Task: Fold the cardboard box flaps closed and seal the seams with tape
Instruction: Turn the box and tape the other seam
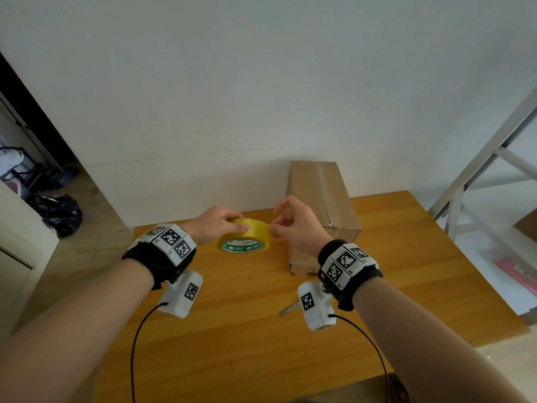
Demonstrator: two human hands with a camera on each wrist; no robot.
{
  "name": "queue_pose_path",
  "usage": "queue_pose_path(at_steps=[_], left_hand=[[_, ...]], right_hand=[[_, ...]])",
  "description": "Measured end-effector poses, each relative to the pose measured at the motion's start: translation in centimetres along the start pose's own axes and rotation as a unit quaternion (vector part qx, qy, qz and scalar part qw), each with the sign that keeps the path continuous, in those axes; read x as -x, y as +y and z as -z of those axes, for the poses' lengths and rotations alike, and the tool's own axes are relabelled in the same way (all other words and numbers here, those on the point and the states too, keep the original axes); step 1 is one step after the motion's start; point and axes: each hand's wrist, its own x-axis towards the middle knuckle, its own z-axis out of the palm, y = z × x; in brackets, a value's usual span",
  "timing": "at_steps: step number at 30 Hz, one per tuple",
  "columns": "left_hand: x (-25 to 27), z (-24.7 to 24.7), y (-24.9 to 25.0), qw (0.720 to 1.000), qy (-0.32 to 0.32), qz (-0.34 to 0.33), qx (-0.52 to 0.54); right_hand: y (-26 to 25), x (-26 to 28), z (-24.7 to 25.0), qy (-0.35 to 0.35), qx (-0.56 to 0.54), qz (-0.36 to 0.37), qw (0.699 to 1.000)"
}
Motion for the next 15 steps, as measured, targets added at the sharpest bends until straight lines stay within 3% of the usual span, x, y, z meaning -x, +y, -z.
queue_pose_path(at_steps=[6, 11, 15], left_hand=[[-0.9, -0.3, -0.1, 0.999, -0.015, 0.022, -0.022], [-1.3, -0.6, -0.5, 1.000, -0.014, -0.001, -0.022], [-1.3, -0.9, 0.0, 0.999, -0.012, -0.027, -0.031]], right_hand=[[0.0, -0.1, 1.0, -0.031, 0.042, -0.010, 0.999], [0.5, -0.2, 0.9, -0.028, -0.047, -0.114, 0.992], [0.8, -0.1, 0.7, -0.002, -0.069, -0.139, 0.988]])
